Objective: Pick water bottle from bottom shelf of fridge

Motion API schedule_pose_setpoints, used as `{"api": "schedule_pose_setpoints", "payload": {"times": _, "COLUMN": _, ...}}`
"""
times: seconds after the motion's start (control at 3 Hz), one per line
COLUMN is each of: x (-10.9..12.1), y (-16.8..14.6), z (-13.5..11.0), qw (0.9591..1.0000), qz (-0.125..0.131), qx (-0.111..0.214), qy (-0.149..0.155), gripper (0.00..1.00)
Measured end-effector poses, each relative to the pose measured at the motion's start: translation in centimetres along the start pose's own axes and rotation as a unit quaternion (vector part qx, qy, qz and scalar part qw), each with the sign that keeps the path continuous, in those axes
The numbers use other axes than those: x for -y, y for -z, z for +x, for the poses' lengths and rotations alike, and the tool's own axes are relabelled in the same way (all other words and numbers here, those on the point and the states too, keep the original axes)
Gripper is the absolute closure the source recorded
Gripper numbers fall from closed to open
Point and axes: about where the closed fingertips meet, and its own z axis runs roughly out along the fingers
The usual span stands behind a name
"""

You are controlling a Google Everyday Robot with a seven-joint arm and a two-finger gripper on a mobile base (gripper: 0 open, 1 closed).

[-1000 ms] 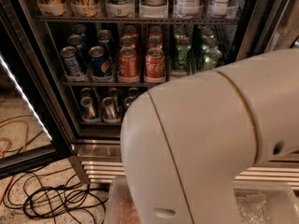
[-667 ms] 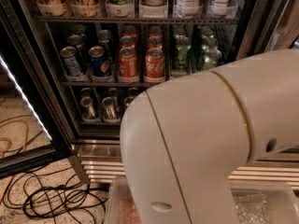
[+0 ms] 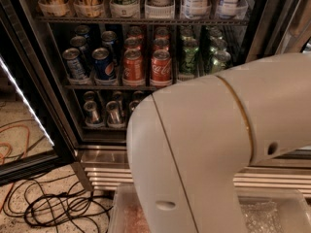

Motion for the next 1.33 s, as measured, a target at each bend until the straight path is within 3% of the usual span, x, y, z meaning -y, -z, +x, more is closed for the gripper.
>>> {"api": "schedule_pose_setpoints", "payload": {"times": 1.33, "x": 0.3, "y": -1.9, "z": -0.8, "qw": 0.9998, "qz": 0.004, "qx": 0.016, "qy": -0.011, "gripper": 0.36}}
